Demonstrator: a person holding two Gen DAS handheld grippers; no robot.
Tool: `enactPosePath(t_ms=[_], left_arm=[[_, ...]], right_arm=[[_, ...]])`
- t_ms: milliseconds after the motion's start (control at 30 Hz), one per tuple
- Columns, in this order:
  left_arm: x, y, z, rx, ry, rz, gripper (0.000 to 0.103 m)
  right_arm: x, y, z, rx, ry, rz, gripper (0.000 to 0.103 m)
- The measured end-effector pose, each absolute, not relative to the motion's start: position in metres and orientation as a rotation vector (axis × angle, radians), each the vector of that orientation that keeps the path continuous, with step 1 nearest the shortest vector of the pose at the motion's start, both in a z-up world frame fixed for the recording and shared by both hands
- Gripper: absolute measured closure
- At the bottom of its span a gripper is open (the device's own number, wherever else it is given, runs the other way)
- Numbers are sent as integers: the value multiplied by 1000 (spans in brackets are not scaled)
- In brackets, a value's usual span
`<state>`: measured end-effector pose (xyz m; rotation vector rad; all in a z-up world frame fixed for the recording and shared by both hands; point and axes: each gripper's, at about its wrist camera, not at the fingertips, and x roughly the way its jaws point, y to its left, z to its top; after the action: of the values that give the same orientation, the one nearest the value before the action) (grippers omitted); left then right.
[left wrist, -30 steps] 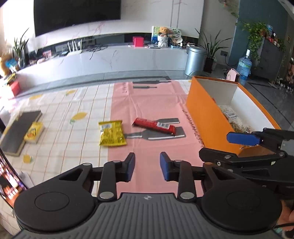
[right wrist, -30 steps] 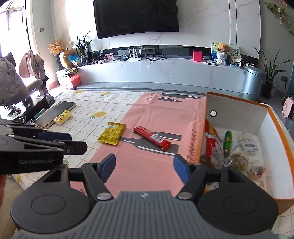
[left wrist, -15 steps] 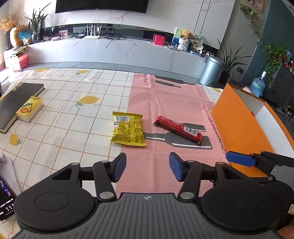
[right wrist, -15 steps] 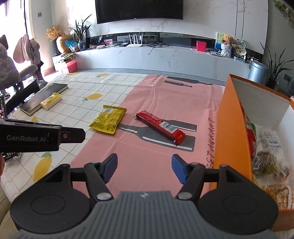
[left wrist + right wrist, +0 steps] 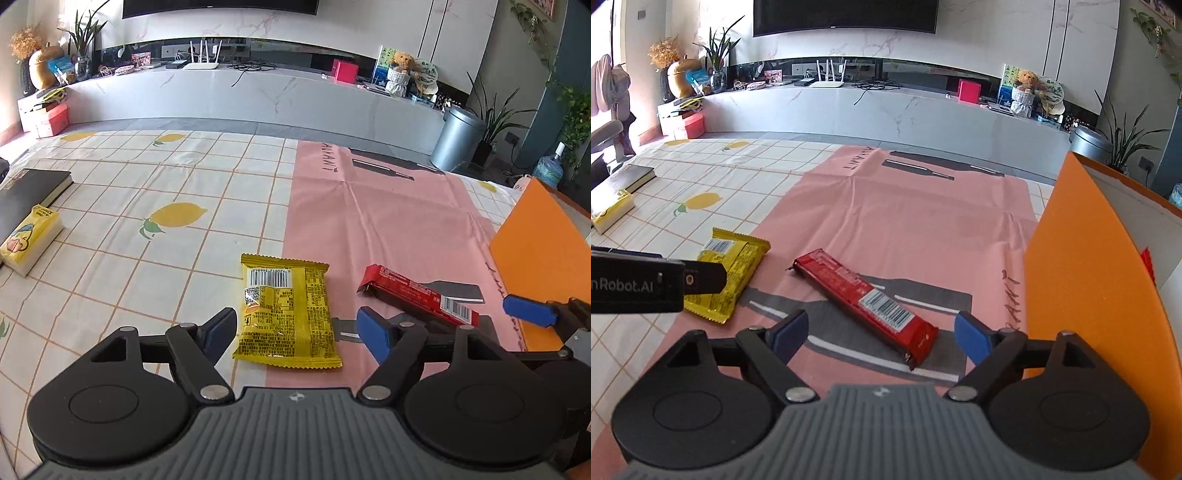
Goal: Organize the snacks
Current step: 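Move both tools out of the box toward the yellow snack and red bar, then grasp the yellow snack with the left tool while the right tool grasps the red bar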
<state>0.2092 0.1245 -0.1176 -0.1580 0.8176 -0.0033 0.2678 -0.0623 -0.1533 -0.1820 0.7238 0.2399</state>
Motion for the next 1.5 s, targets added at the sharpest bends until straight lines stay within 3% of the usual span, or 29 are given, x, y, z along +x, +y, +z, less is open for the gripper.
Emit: enactPosePath(t_ms=[267,367,467,567,700,967,1067,1133,1233,1367,1500], left_arm=[[222,123,-131,-154,865,23,15],[223,122,-131,-140,869,12,15],[221,124,-130,-144,862,6,23],[215,126,-130,-146,852,1,36],[206,128,-129,-155,853,-4,42],[179,133,-124,-180,871,2,43],[169,134,-124,-174,880,-5,43],[166,134,-125,-169,874,1,41],[166,138,-126,-203,860,16,34],[171,143,-125,-244,873,15,24],[174,144,-125,-251,878,39,21]], right_arm=[[292,-67,-170,-158,768,247,12],[293,-67,-173,-124,795,289,18],[287,-62,-172,-135,787,304,29],[276,-54,-167,-160,786,334,49],[254,-42,-165,-207,778,374,71],[219,-36,-160,-207,821,392,71],[210,-34,-158,-202,816,420,65],[210,-35,-155,-196,783,421,50],[220,-34,-154,-186,757,448,47],[231,-28,-160,-200,729,482,48],[237,-26,-160,-190,715,521,51]])
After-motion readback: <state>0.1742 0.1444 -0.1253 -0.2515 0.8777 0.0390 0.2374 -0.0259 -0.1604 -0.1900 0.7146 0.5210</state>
